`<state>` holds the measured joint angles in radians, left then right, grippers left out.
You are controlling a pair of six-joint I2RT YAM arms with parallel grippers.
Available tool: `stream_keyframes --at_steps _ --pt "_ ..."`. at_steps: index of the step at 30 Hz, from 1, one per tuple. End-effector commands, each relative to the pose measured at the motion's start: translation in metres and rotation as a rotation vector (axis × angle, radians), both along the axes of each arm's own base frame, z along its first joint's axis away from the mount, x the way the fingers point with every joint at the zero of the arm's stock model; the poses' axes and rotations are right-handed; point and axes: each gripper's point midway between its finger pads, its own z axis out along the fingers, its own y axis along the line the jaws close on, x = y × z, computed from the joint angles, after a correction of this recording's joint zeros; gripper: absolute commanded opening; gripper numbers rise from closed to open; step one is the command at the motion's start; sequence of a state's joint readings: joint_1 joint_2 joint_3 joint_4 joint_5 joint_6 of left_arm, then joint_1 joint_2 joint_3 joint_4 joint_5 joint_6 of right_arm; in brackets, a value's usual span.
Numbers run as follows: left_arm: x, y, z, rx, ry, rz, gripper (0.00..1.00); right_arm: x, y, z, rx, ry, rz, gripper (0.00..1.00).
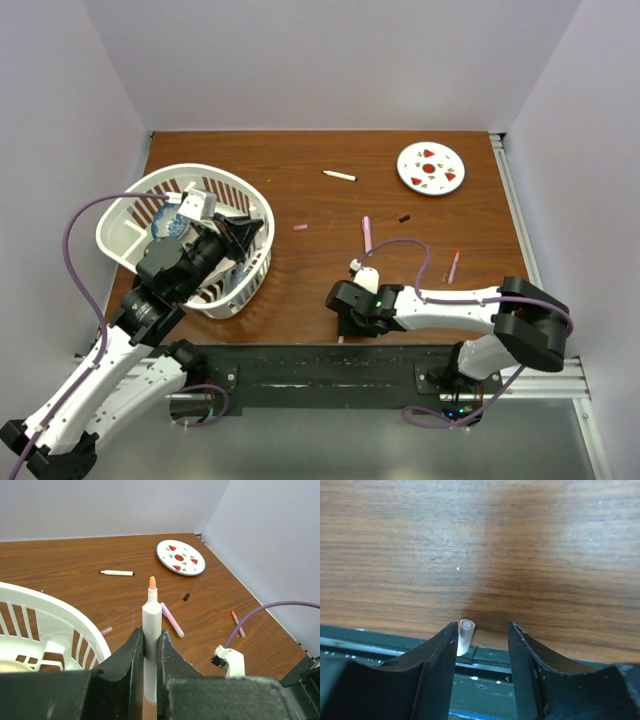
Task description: Insert the pens into the pen caps
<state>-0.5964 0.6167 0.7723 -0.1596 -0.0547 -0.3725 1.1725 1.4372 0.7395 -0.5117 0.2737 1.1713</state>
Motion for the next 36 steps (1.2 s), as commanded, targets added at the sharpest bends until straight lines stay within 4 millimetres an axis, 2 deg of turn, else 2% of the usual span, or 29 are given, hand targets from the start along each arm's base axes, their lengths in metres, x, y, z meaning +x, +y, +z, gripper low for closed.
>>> stream_keyframes --at_steps 1,6,11,17,22,23,24,25,27,32,36 --pt "0.001 0.005 0.007 0.012 -0.036 0.017 0.00 0.006 0.012 0.009 -0.004 -0.038 -0.053 0.46" --pt "0.000 0.005 0.009 0.007 -0.043 0.013 0.00 0.002 0.019 0.004 -0.015 -0.026 -0.050 0.42" --pt "-0.001 0.005 0.009 0.007 -0.044 0.013 0.00 0.002 0.010 -0.004 -0.091 -0.033 -0.044 0.35" --pt "-0.002 0.007 0.011 0.003 -0.049 0.021 0.00 0.011 -0.006 0.004 -0.183 -0.083 -0.009 0.11" --pt "-0.001 0.009 0.010 0.003 -0.047 0.031 0.00 0.039 -0.017 0.020 -0.243 -0.183 0.039 0.05" --pt "-0.001 0.009 0.010 0.004 -0.048 0.031 0.00 0.050 -0.022 0.024 -0.239 -0.191 0.019 0.04" --pt "0.000 0.009 0.010 0.005 -0.048 0.031 0.00 0.060 -0.019 0.026 -0.215 -0.210 0.020 0.04" --pt "0.000 0.009 0.009 0.006 -0.047 0.031 0.00 0.066 -0.023 0.028 -0.225 -0.224 0.052 0.04" --pt "-0.001 0.006 0.008 0.011 -0.046 0.018 0.00 0.088 -0.033 0.032 -0.213 -0.250 0.011 0.04" --pt "0.000 -0.002 0.009 0.010 -0.048 -0.018 0.00 0.122 -0.058 0.026 -0.240 -0.250 0.007 0.05" --pt "0.004 -0.009 0.005 0.024 -0.027 -0.037 0.00 0.132 -0.063 0.017 -0.236 -0.229 0.027 0.06"
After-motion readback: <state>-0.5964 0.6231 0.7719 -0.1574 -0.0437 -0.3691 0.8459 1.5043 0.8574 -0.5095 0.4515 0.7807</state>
